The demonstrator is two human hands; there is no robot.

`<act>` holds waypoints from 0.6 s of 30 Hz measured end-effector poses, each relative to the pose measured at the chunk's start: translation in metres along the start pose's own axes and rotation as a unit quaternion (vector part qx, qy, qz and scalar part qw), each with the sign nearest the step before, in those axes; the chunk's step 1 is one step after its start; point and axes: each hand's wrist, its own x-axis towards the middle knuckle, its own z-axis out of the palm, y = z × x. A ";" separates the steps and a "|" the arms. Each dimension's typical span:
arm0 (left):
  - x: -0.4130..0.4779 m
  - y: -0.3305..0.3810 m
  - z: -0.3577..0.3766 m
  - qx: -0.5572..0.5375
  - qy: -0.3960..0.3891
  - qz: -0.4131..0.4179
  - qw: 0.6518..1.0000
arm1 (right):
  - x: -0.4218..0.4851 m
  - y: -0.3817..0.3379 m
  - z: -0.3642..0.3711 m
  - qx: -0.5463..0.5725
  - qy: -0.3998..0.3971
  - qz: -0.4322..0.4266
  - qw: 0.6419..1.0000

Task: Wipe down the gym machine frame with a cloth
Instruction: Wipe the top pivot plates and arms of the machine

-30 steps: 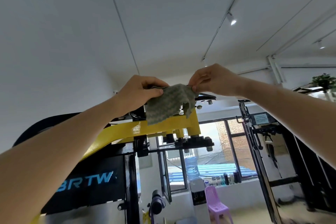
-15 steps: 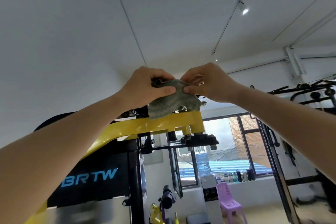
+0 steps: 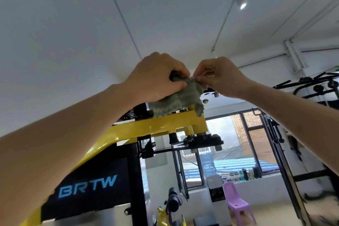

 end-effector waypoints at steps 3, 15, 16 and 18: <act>0.020 0.010 -0.001 0.076 -0.098 -0.038 0.992 | 0.001 0.019 -0.003 0.007 -0.027 0.012 1.000; 0.069 0.051 0.038 0.139 -0.243 -0.096 0.955 | -0.001 0.097 -0.028 0.034 -0.067 0.007 0.997; 0.070 0.051 0.043 0.150 -0.240 -0.100 0.954 | -0.003 0.103 -0.028 0.044 -0.064 0.007 0.997; 0.072 0.052 0.053 0.167 -0.232 -0.105 0.953 | -0.008 0.113 -0.027 0.061 -0.056 0.005 0.997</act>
